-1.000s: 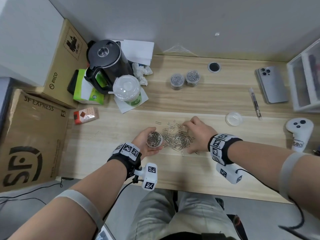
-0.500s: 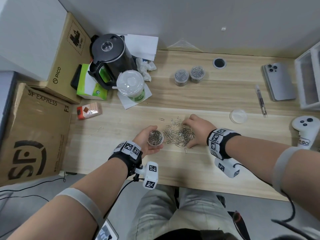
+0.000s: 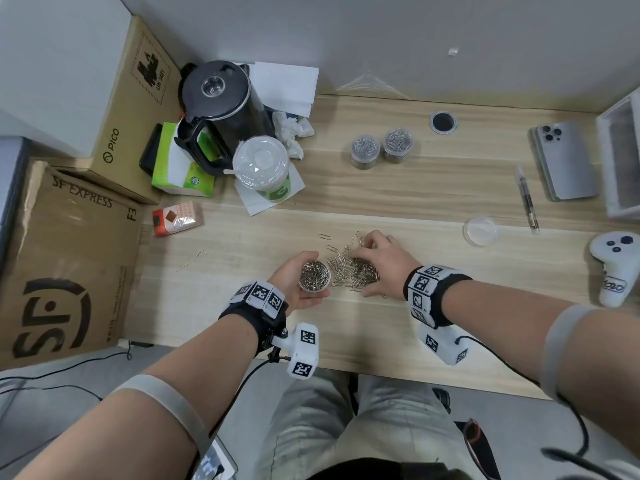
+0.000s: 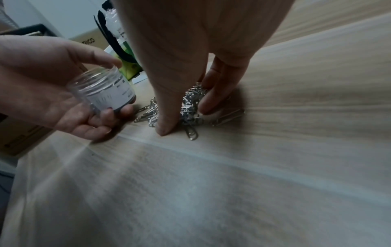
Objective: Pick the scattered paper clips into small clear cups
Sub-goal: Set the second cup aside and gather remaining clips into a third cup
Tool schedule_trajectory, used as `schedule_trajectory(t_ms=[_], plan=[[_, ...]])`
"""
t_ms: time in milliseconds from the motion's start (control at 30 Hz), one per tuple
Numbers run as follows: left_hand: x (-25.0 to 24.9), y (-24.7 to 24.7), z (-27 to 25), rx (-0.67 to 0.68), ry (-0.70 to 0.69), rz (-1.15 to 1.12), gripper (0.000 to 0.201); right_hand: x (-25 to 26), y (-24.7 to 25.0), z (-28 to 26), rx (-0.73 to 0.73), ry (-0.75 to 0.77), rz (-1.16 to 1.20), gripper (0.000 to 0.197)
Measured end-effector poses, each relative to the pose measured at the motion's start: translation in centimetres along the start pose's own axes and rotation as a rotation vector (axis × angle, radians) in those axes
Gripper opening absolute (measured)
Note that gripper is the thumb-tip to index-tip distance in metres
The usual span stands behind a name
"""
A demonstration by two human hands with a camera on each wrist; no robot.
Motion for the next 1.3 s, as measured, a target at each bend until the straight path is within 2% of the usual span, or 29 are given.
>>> schedule_trajectory(t_ms=[67,133,233,300,400,567,700,967,1200,1300], plan=[[0.0,-0.2,0.1,-0.002,0.003,-0.007,0.059,0.0,-0.2,0.0,-0.034,0.001,0.036,0.078],[-0.1,-0.4,0.2,0.005,0.004,-0.012,0.057,0.0,-0.3,-0.1,-0.048,0.004,0.051,0.086],[-0.3,-0.8,0.4,0.021,-0.004,-0.008,0.044,0.6,-0.1,-0.2,-0.043,0.004,0.038,0.103],[-0.3,-1.1,0.6,0.039,-0.005,0.000,0.040,1.0,-0.3,-0.1,-0.038,0.000,-0.020,0.105],[-0.3,-1.7,0.7,0.080,-0.007,0.017,0.041,1.2,-0.7,0.3,-0.037,-0.024,-0.070,0.093],[-0.3,-3.4,0.8,0.153,-0.004,0.020,0.040,1.5,-1.2,0.4,-0.086,-0.016,0.023,0.051],[-0.3,-4.3,0.7,0.173,0.014,-0.019,0.042,1.3,-1.6,0.5,-0.142,-0.005,0.096,0.033],[-0.8,-4.2,0.4,0.187,0.013,-0.017,0.043,1.1,-1.1,0.8,-0.164,-0.019,0.221,0.031],[-2.0,-4.2,0.1,0.084,0.006,-0.012,0.044,0.0,2.2,0.7,-0.174,-0.070,0.199,0.022],[-2.8,-4.6,-0.1,0.049,-0.008,0.001,0.050,-0.3,4.1,0.6,-0.206,-0.063,0.212,0.024]])
Point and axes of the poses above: each hand's wrist, its own z-axis towards the middle knuckle, its own y-axis out of the back of the hand, x = y × z, the point moved 2 cm from there along z, towards the middle knuckle, and after that the axes turned 4 degrees about -x, right-handed, at the moved point
